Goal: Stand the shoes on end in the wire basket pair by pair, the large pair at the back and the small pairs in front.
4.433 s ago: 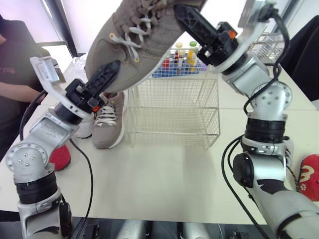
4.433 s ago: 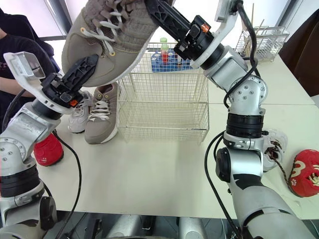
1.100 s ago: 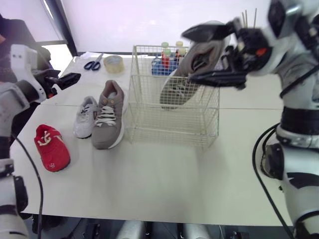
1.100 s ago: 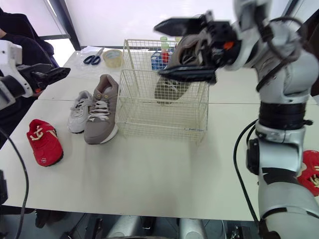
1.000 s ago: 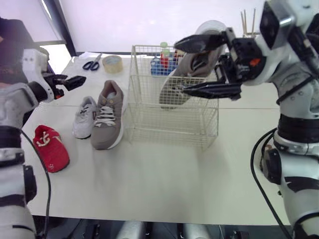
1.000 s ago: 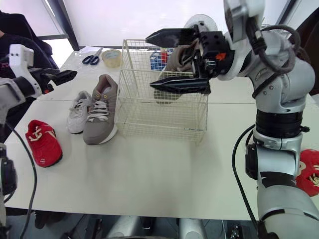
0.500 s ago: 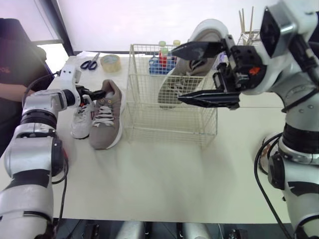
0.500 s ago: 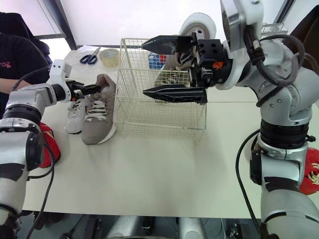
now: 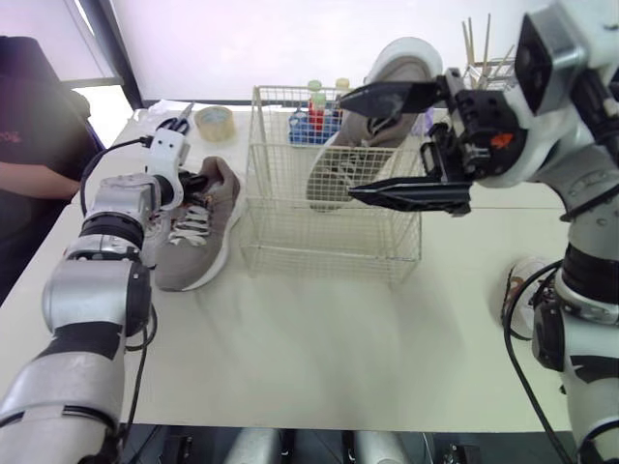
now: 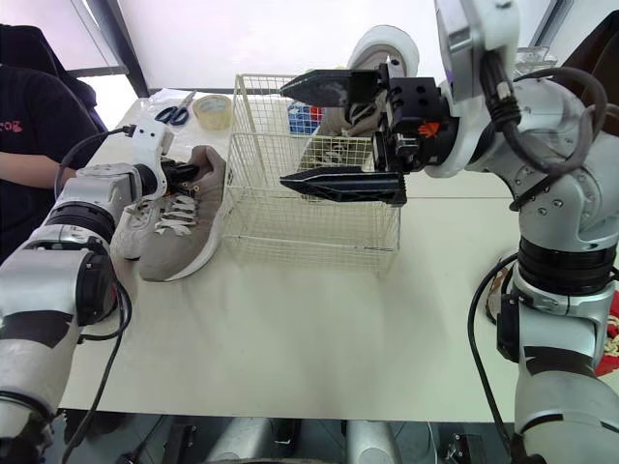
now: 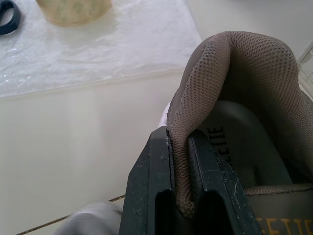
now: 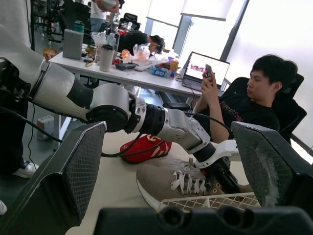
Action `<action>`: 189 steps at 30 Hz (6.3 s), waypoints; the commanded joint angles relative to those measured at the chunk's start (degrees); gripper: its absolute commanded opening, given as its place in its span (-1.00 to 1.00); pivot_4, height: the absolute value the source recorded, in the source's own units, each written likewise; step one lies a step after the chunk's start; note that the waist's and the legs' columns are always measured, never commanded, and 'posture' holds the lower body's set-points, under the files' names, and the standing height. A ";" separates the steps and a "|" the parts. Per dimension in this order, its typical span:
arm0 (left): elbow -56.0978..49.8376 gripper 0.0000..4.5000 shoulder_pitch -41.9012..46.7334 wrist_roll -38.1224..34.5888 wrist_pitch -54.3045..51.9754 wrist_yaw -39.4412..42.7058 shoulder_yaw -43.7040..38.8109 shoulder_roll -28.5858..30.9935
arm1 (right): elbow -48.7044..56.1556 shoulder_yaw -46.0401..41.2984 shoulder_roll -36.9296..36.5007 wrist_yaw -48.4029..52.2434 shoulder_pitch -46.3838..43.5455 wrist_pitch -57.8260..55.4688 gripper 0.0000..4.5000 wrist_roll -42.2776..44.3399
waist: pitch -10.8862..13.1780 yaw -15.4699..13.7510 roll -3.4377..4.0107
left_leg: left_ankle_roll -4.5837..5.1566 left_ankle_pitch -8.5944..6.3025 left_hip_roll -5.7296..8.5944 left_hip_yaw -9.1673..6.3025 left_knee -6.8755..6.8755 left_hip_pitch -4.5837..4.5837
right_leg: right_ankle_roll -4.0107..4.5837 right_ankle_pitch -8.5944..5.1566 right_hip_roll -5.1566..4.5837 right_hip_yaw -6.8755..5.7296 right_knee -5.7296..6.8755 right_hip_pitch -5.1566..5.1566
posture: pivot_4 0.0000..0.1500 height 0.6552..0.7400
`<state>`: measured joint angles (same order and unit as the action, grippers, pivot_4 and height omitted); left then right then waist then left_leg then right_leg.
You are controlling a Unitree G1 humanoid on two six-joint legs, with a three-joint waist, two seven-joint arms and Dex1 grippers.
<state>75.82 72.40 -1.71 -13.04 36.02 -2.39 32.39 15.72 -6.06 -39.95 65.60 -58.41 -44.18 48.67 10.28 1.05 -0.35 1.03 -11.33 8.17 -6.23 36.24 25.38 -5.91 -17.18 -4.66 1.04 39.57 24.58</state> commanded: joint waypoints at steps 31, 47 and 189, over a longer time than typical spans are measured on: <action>-30.40 -0.98 18.81 -10.01 51.00 -17.35 -12.45 -15.02 | 1.23 -0.11 -0.26 -3.65 -0.73 3.11 1.00 0.05 | 0.35 -0.40 -0.72 | 0.10 -0.06 0.02 -0.02 0.83 0.52 | -0.39 0.32 0.01 -0.17 -0.14 -0.03 | 1.00 1.00; -25.49 -0.98 4.22 4.36 67.93 -33.07 -7.06 -23.07 | 7.45 -2.93 -3.51 -10.72 2.46 -1.43 1.00 4.53 | 0.34 -0.57 -0.71 | 0.13 -0.07 0.02 0.00 0.82 0.50 | -0.38 0.33 0.00 -0.16 -0.12 -0.02 | 1.00 1.00; -104.01 0.99 -40.65 -60.87 -34.28 0.41 -8.75 7.02 | 33.30 -25.17 3.82 -114.99 84.42 -6.35 1.00 26.71 | -1.34 -3.25 0.30 | 0.78 -0.50 -0.10 0.07 -0.51 -0.88 | 0.15 -0.04 -0.02 0.03 -1.83 -1.38 | 1.00 1.00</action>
<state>-26.22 31.56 -61.97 -47.42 36.91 -9.85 38.77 48.64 -30.18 -35.41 -48.26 25.76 -51.19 75.03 8.95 -2.20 -0.06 1.82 -11.83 8.06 -6.16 35.73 24.50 -5.76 -17.21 -4.68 1.07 37.74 23.20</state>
